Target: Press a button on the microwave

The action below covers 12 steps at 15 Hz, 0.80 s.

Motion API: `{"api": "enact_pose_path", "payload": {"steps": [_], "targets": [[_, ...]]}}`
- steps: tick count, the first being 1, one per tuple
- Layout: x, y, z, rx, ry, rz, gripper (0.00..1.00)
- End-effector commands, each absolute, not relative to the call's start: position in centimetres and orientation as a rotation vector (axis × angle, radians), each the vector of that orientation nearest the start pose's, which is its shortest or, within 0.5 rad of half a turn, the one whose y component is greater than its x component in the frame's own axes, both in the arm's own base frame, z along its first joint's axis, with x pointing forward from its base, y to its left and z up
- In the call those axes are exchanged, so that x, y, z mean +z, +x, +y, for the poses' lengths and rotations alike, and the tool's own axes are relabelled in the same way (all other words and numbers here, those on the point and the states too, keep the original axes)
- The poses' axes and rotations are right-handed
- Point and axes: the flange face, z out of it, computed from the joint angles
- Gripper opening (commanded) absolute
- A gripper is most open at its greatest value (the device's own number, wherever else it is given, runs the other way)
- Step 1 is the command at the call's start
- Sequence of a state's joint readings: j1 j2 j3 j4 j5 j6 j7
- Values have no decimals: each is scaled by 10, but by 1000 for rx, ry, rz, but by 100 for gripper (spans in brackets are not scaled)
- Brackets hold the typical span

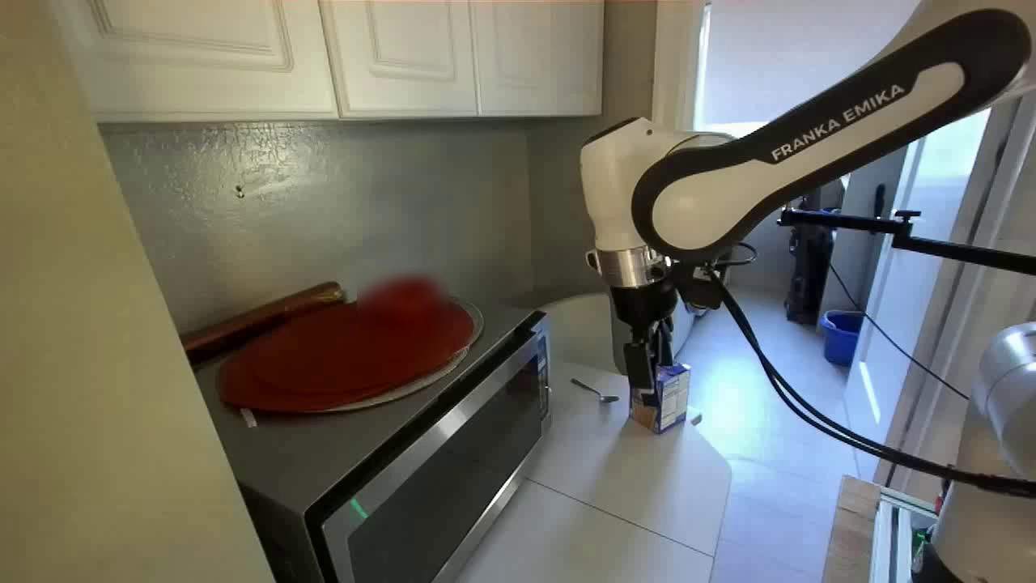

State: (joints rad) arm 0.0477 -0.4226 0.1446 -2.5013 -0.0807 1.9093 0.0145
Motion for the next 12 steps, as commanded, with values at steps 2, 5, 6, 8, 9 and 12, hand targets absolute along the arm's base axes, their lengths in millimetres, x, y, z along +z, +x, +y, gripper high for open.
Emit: {"api": "enact_pose_path", "payload": {"steps": [2,5,6,8,9,12], "targets": [[419,384,69,265,-3264,-317,100],[419,384,69,265,-3264,-317,100],[419,385,72,231,-3255,-328,100],[421,395,75,76,-3234,-344,75],[421,403,71,10,-3228,-349,72],[420,427,54,-128,-3186,-311,50]]}}
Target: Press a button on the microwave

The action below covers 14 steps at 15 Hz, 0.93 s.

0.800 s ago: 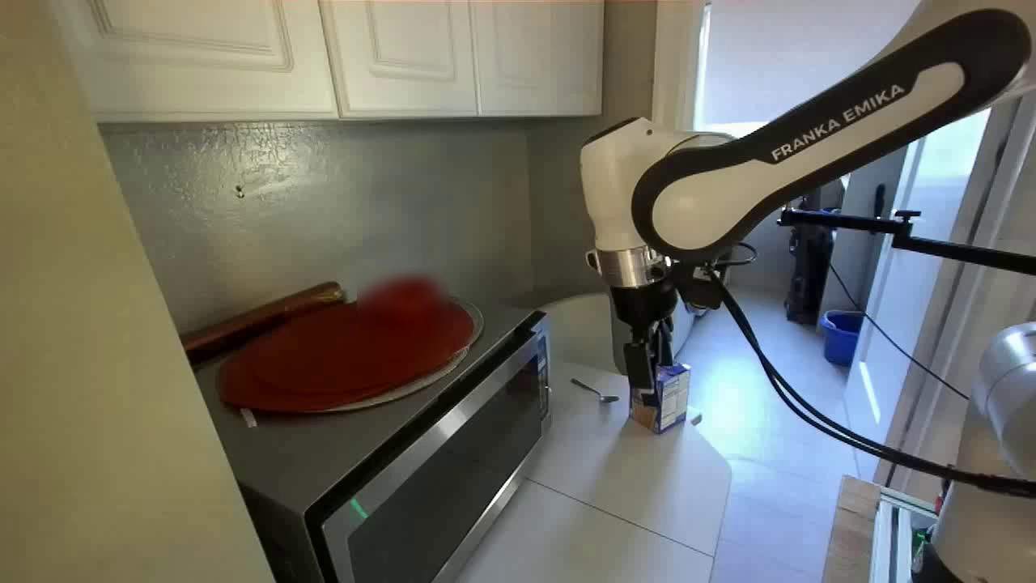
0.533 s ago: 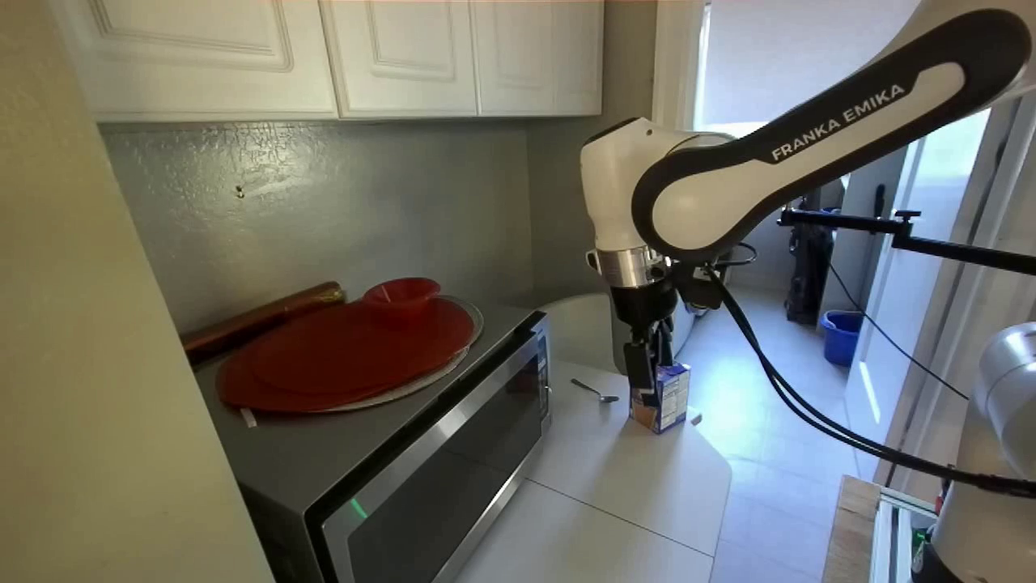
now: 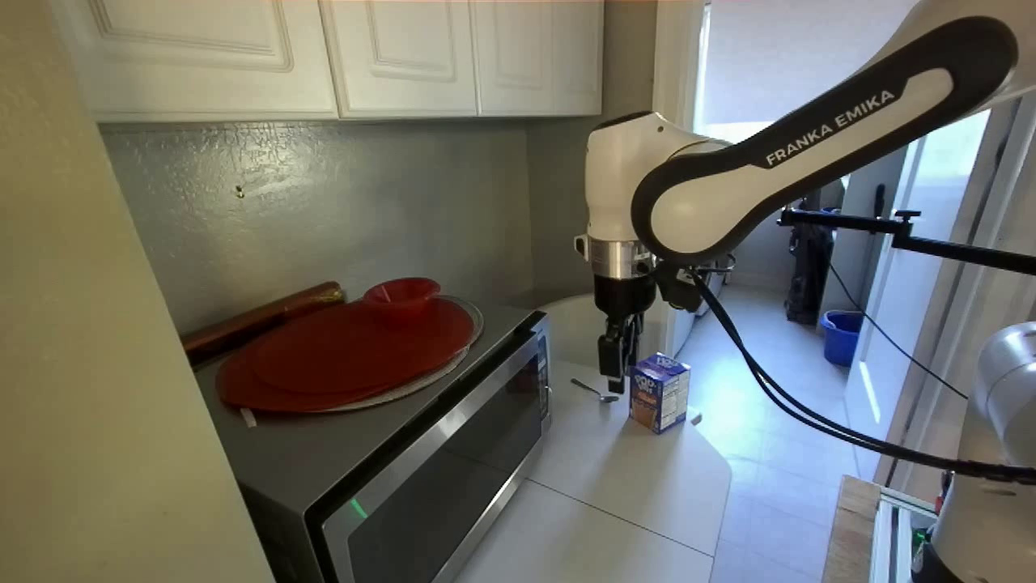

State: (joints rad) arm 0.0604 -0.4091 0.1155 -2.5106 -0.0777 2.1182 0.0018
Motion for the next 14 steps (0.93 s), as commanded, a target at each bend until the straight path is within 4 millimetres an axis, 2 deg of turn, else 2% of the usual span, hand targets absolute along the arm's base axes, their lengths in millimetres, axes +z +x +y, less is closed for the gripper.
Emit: {"api": "enact_pose_path", "payload": {"steps": [1,4,7,11,14], "targets": [[415,435,46,-150,-3172,-293,42],[392,454,29,-252,-3176,-258,22],[369,474,21,-390,-3160,-229,2],[338,502,11,-552,-3125,-176,0],[311,517,-6,-569,-3161,-180,0]]}}
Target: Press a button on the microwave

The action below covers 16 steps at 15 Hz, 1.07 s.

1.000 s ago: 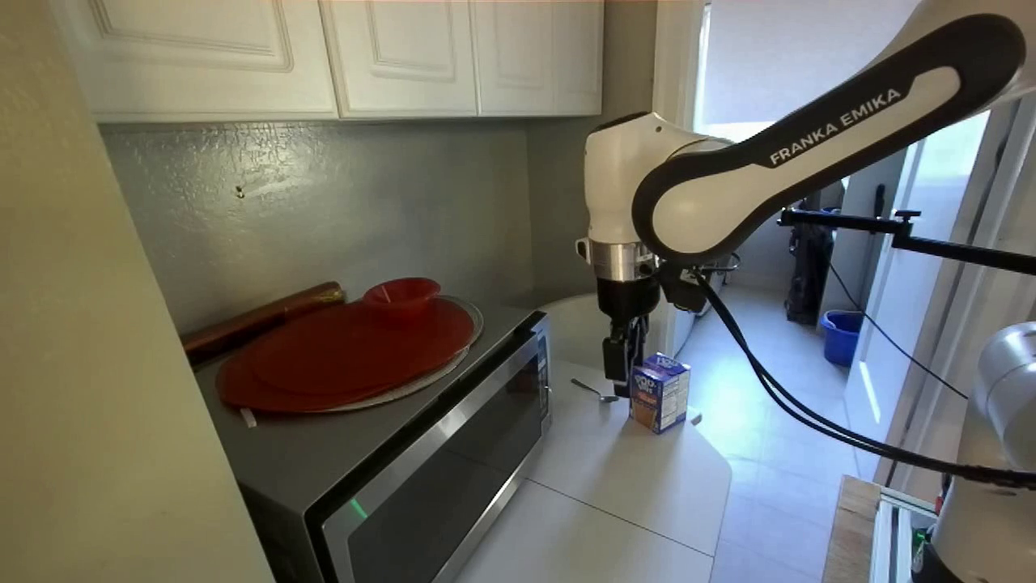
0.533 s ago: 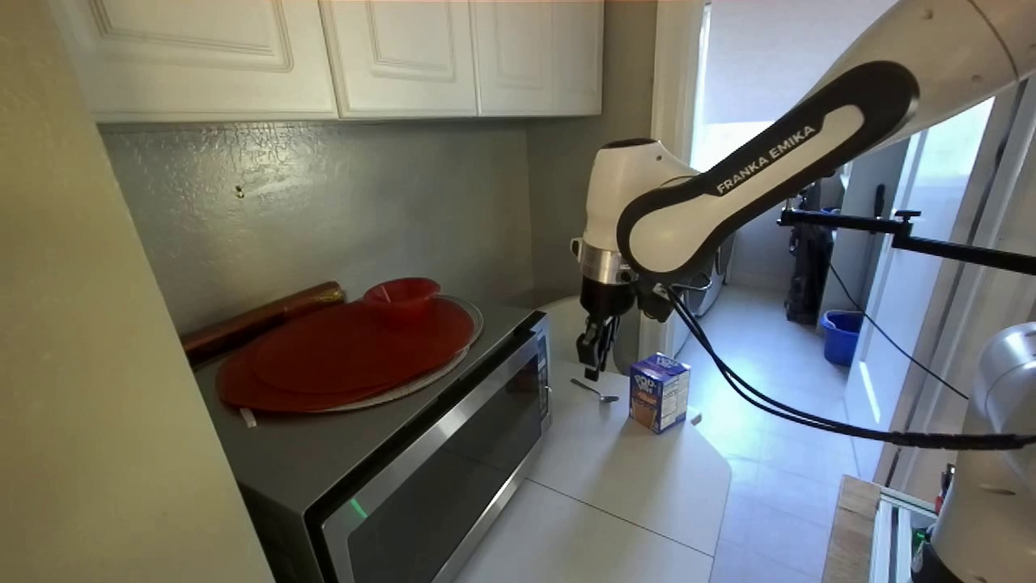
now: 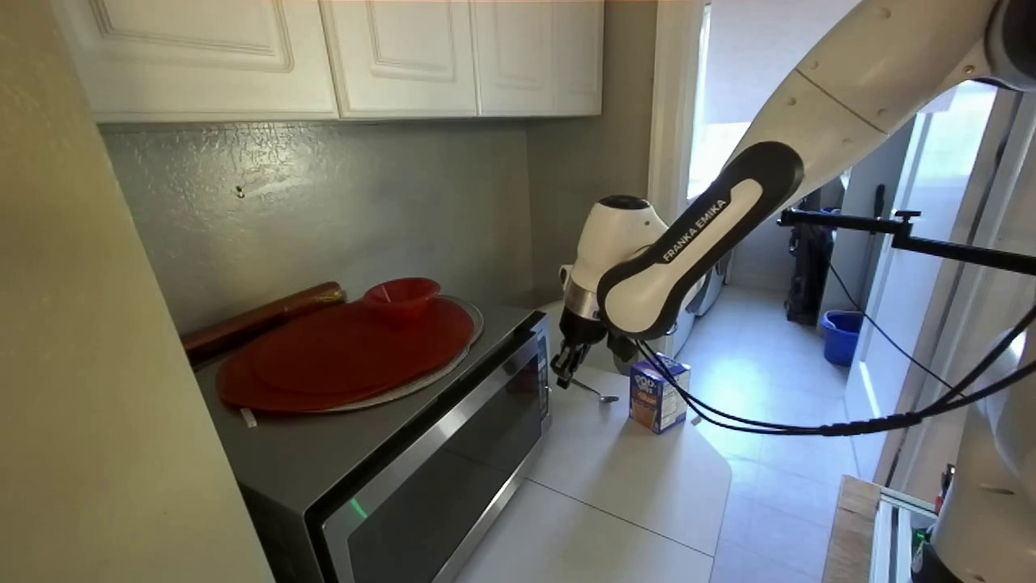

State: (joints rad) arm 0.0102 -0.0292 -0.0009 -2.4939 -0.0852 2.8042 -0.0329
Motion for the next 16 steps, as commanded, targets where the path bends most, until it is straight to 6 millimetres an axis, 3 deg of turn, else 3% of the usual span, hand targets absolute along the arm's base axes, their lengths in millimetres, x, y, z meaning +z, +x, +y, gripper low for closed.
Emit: {"api": "enact_pose_path", "payload": {"steps": [1,6,7,13,16], "targets": [[305,522,-13,-579,-3171,-181,0],[284,540,-37,-575,-3240,-180,0],[291,529,-34,-573,-3216,-192,1],[284,536,-38,-563,-3228,-189,0],[264,531,-45,-536,-3174,-189,0]]}}
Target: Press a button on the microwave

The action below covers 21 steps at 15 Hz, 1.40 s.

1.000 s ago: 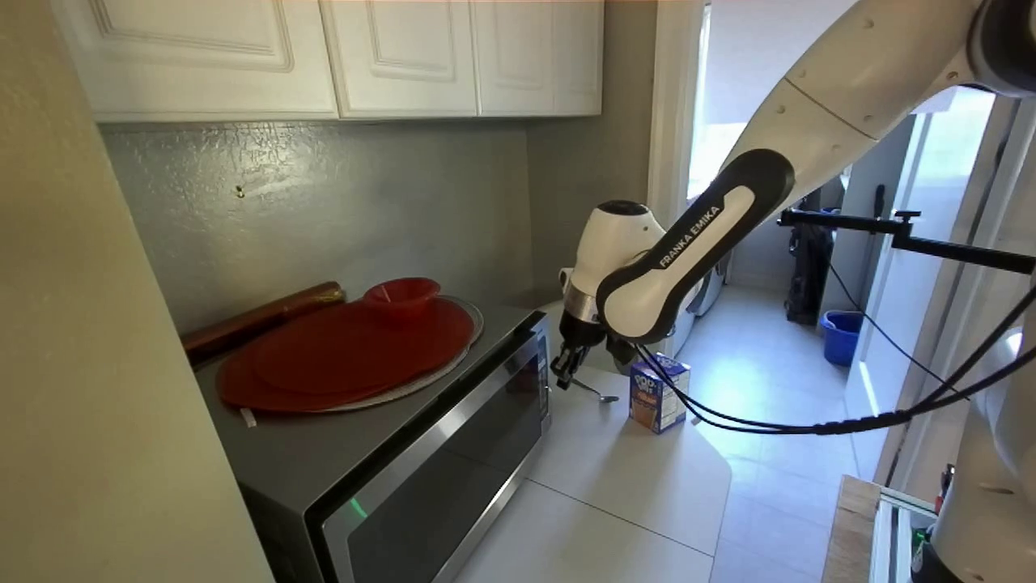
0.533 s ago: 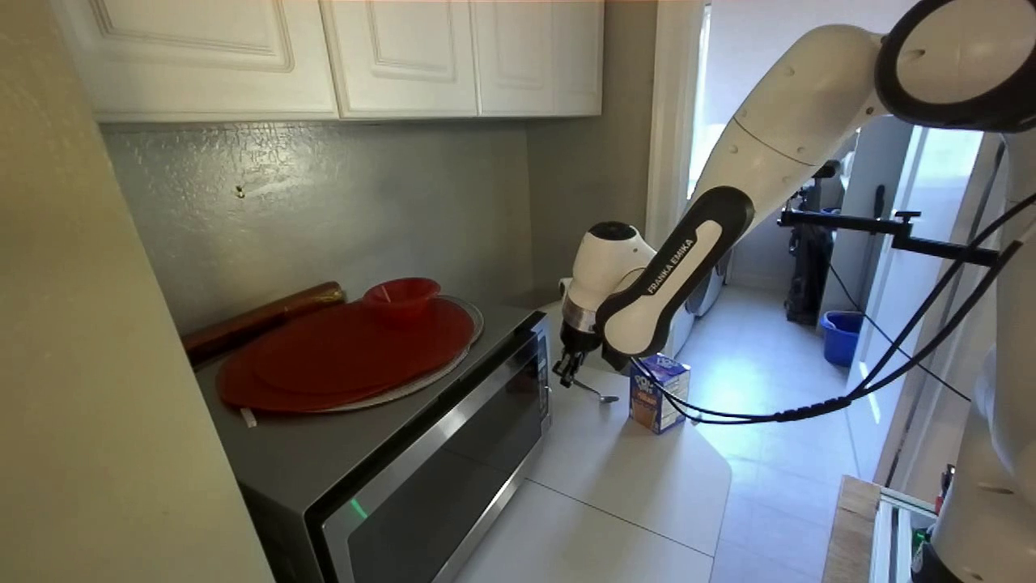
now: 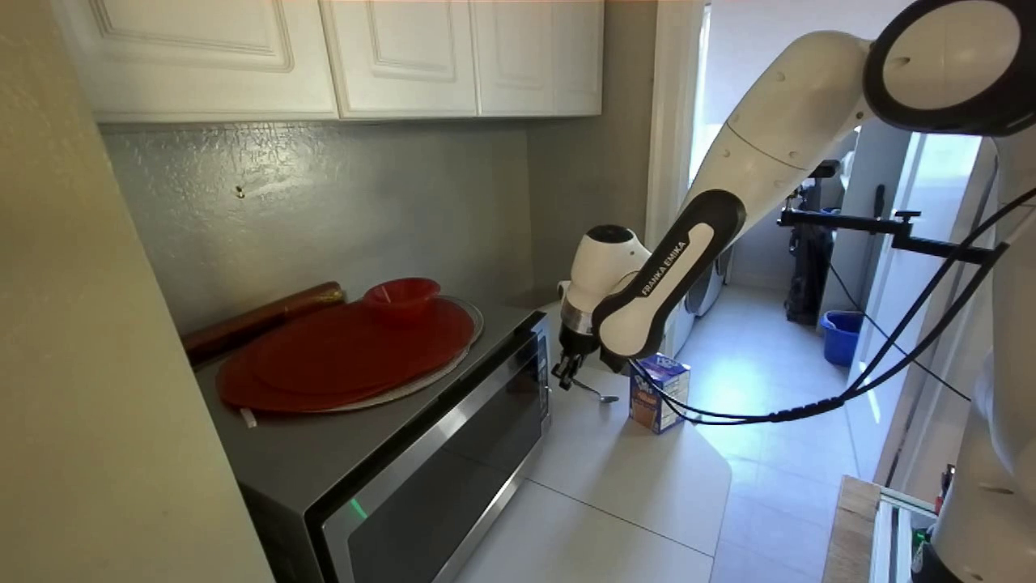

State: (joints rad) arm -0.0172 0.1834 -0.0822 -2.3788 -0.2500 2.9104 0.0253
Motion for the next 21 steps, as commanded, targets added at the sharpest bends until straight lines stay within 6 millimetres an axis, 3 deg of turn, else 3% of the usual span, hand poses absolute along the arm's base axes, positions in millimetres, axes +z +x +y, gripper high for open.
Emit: {"api": "enact_pose_path", "payload": {"steps": [1,6,10,12,18,21], "targets": [[258,530,-50,-528,-3161,-178,0],[232,528,-72,-536,-3047,-133,0],[232,534,-77,-601,-2934,-160,0],[231,528,-83,-556,-2916,-247,0],[231,527,-77,-557,-2950,-213,0],[231,525,-63,-570,-2944,-230,0]]}}
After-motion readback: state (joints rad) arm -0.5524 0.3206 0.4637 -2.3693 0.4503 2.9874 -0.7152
